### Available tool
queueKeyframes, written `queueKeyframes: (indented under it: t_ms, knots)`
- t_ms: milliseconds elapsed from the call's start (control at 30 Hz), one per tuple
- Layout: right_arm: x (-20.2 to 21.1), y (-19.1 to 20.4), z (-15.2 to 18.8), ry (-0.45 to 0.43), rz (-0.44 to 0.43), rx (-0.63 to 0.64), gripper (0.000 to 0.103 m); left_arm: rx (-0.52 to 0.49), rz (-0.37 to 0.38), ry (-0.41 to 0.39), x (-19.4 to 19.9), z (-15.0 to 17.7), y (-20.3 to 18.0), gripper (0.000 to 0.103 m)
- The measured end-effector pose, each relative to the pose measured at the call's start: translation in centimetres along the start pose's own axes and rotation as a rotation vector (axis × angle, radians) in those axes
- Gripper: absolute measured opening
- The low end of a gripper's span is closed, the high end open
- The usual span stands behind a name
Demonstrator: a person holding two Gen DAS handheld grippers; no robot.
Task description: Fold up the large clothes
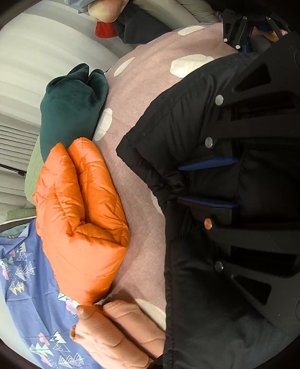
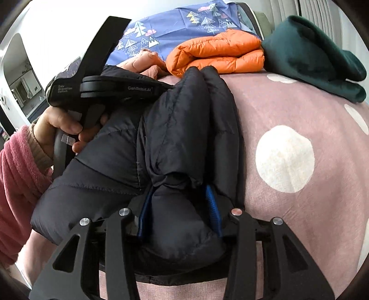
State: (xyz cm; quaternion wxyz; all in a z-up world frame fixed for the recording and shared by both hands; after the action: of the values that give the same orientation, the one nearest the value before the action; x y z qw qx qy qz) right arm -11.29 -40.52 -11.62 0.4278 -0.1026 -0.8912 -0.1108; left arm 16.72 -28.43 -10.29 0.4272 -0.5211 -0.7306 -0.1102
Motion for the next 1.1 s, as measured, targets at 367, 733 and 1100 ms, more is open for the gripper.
queueKeyframes:
  t_ms: [367, 733, 1100]
  knots:
    - [-0.6, -0.4, 0.0, -0.008, -0.006, 0.000, 0.043, -0.002, -0.220, -0.179, 11.5, 1.8, 4.1, 0.004]
    - [-0.4, -0.1, 0.3, -0.010, 0.002, -0.011, 0.046, 0.151, -0.154, -0.099, 5.5, 5.1, 9.5, 0.003]
    - [-0.4, -0.2, 0.2, -0.009, -0.009, -0.014, 0.046, 0.049, -0.132, -0.172, 10.1, 2.0, 4.4, 0.007]
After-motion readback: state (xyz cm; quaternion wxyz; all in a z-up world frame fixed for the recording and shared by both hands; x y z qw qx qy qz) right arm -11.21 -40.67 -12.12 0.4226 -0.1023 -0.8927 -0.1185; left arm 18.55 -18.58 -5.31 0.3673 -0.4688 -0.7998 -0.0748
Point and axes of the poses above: each gripper's, at about its wrist camera, not at the fingertips, and x roughly against the way its jaws point, y to its left, z to its underside, the point moved 1 cm from there along -x, roughly the way its jaws point, and after that the axes turned 9 degrees about z, right-handed, at the moved point
